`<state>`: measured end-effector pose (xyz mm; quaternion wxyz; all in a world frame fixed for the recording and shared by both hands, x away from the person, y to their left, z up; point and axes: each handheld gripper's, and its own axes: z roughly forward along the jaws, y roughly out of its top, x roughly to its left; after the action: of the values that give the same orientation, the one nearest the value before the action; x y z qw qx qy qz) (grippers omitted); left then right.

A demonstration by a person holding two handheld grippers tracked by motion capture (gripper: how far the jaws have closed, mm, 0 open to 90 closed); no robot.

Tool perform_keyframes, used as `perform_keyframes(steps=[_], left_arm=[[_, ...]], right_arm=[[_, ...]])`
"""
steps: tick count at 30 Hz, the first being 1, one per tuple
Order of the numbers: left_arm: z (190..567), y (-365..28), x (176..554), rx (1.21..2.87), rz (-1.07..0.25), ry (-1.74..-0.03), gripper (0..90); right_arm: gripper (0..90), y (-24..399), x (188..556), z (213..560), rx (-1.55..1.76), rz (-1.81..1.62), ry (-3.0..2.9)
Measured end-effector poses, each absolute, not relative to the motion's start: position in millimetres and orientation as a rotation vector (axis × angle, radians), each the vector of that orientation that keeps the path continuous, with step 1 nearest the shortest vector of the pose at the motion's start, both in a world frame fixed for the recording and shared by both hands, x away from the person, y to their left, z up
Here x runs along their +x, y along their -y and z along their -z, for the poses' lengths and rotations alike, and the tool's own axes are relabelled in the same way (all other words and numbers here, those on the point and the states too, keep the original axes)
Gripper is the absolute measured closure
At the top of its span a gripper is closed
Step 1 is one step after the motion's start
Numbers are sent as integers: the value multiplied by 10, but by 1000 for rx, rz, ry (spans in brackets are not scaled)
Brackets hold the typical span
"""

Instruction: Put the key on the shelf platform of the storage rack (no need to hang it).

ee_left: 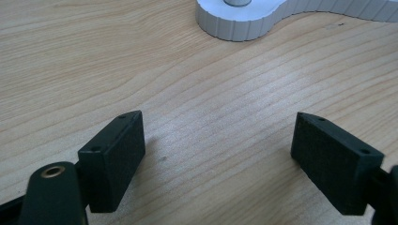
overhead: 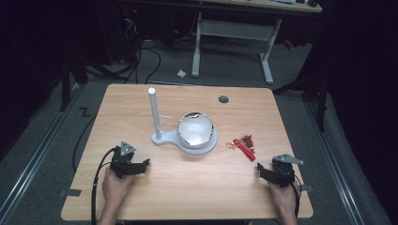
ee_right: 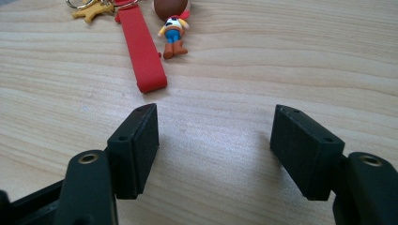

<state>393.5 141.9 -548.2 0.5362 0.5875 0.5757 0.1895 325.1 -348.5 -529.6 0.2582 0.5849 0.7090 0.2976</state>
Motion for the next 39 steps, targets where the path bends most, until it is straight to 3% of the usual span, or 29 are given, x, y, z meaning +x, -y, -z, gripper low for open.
perform_keyframes(steps=[6,19,39], left_arm=[[5482,-1420,3936,1398,-452,-1372,184],[5481,-1421,3939,1396,-454,-1375,188],[5481,-1421,3939,1394,-455,-1376,190]], right_arm=[[358,3497,3200,5256,1597,-805,-1920],[313,3357,3044,5157,1542,-850,-1922],[278,3053,3574,5053,1482,-835,-1987]])
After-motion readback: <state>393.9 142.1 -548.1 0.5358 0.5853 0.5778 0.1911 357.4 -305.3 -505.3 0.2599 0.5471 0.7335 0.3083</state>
